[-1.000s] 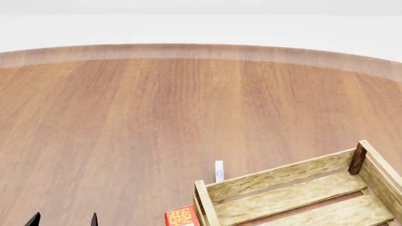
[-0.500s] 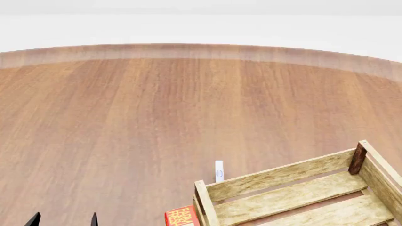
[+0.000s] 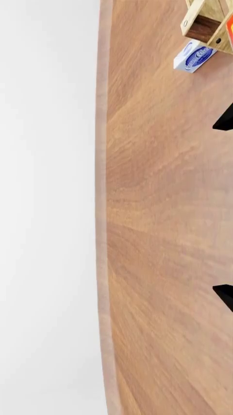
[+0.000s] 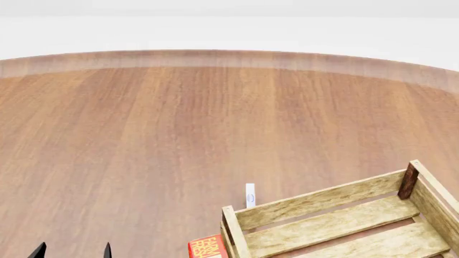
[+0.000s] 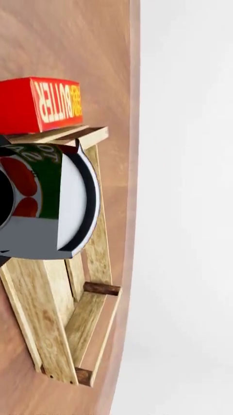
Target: Pick up the tomato sauce, and put it in the wooden tray.
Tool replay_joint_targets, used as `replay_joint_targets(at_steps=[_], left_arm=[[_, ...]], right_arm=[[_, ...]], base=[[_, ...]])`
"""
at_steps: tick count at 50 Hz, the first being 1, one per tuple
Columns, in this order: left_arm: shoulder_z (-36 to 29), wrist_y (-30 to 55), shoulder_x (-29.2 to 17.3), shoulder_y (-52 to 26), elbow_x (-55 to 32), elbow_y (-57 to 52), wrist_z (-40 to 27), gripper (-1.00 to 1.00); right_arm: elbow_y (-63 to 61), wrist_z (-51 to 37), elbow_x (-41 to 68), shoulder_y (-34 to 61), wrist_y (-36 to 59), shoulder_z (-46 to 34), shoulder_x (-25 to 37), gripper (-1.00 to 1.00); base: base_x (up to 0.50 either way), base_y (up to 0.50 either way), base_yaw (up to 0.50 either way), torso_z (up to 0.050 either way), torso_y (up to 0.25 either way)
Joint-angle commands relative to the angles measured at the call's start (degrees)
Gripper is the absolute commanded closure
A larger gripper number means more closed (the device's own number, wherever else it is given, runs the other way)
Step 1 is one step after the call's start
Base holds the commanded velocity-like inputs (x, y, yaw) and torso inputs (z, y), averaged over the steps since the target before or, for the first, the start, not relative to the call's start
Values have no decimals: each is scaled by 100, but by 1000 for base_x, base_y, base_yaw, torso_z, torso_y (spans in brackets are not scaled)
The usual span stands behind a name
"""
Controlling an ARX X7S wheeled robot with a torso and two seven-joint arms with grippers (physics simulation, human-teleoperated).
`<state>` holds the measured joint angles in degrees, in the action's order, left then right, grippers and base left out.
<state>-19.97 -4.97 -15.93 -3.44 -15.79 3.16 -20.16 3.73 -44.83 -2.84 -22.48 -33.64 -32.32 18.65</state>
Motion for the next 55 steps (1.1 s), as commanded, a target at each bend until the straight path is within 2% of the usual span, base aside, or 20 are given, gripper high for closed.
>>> replay_joint_targets(at_steps=[1,20,35,55], left_arm=[[-13,-15,-9,-14,-20,26,-9,-100],[-52,55,-45,9,-37,-91,-71,-100],[-77,10,-53,-5,-42,-37,-77,-100],[-102,5,-72,-25,-72,-24,-94,-100]], right_arm=[[-749,-146,-386,-153,348,99,159,100],[-1770,-95,-561,-80,1275,373,344,100],[-2061,246,202,590,2202,686,409,100],[-1862,537,978,1735,3512,1061,346,100]], base=[[0,0,0,0,0],[0,0,0,0,0],[0,0,0,0,1],[0,0,0,0,0]])
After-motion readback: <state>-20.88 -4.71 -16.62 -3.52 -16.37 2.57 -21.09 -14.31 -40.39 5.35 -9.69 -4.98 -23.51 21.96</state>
